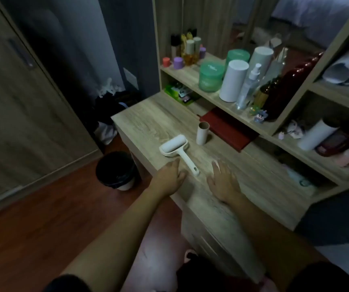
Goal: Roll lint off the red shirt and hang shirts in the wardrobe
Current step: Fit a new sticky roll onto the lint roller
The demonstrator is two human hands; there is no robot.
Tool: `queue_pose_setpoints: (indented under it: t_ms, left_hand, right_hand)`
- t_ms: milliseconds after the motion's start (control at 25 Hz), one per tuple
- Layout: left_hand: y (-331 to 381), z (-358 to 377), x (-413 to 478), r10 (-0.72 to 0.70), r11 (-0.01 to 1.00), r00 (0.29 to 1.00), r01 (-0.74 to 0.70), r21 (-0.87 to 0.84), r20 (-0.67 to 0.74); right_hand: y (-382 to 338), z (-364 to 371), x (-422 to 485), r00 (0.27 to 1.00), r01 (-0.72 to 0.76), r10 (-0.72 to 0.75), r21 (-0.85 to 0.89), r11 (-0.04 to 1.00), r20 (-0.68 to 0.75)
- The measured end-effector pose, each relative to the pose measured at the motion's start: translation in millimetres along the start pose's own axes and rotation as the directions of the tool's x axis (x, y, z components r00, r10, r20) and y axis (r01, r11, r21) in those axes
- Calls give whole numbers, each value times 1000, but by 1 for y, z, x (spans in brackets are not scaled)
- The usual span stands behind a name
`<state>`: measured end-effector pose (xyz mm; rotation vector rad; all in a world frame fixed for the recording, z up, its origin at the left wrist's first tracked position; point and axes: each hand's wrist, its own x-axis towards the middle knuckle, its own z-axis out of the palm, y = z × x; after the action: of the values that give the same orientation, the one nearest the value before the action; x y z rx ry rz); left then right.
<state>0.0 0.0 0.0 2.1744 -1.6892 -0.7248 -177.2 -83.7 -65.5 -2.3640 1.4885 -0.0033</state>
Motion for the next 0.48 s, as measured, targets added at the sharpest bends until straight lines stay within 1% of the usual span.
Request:
queue_pose_setpoints:
  t_ms: [40,160,240,440,480]
  left_hand:
    - [6,5,9,-4,1000,1000,4,15,21]
    - [15,24,41,-20,998,999,18,60,31]
    - [17,37,63,-43,995,998,39,96,38]
    - [12,67,99,-207,977,978,207,51,-14]
    - [12,73,101,-237,971,971,238,29,-29]
  right_hand:
    - [7,2,9,1000,-11,11,-18,1000,6]
    - [25,8,40,1000,-8,8,-2,1000,21]
    - [31,17,57,1000,5,-5,-8,1000,6]
    - [37,33,75,1000,24,-25,-25,999,-11]
    - [38,37,75,999,27,-28,-24,999,-36]
